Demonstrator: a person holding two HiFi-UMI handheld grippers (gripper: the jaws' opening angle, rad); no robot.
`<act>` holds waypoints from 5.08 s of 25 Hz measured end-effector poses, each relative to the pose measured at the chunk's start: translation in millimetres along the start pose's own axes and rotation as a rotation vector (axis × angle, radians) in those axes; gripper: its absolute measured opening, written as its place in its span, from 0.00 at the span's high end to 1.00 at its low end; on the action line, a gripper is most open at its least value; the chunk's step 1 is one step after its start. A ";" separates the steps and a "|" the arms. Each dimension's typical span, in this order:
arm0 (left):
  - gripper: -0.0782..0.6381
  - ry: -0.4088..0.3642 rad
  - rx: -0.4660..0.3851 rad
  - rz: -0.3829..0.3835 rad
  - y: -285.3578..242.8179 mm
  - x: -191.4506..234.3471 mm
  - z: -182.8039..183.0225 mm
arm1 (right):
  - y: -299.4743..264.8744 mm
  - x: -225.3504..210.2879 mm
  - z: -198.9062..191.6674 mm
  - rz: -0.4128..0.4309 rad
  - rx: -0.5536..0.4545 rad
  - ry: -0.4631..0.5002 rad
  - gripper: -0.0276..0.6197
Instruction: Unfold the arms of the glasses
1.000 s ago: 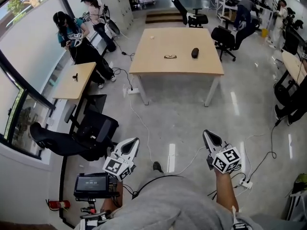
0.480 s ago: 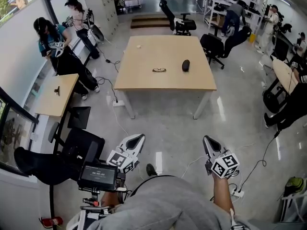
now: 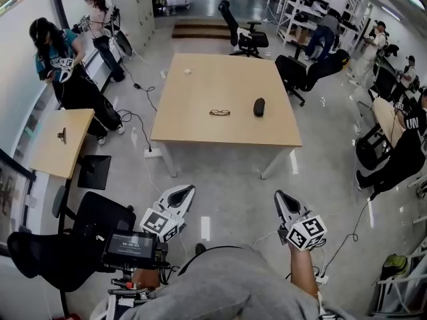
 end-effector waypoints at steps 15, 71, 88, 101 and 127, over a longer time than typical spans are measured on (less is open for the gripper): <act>0.88 0.011 0.036 0.164 -63.9 103.6 6.6 | -164.2 -79.3 42.9 0.158 -0.034 0.003 0.95; 0.88 0.261 0.553 -0.131 -378.6 335.3 -206.4 | -505.9 -239.2 -148.2 0.232 0.709 0.204 0.94; 0.88 0.299 0.716 -0.168 -347.9 313.0 -236.8 | -490.8 -210.9 -187.5 0.343 0.920 0.215 0.89; 0.88 0.334 0.761 -0.274 -356.4 267.8 -240.3 | -474.1 -208.6 -178.5 0.351 0.951 0.161 0.89; 0.88 0.354 0.833 -0.358 -413.0 244.6 -257.7 | -475.9 -142.3 -216.3 0.749 1.024 0.254 0.53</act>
Point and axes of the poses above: the fingertips, and each gripper's own axes: y backward along the fingers, x to its left, z out of its top, the point moved 4 cm from there along y, backward along the fingers, and after that the axes turned 1 degree about -z, right-handed, at the moved point
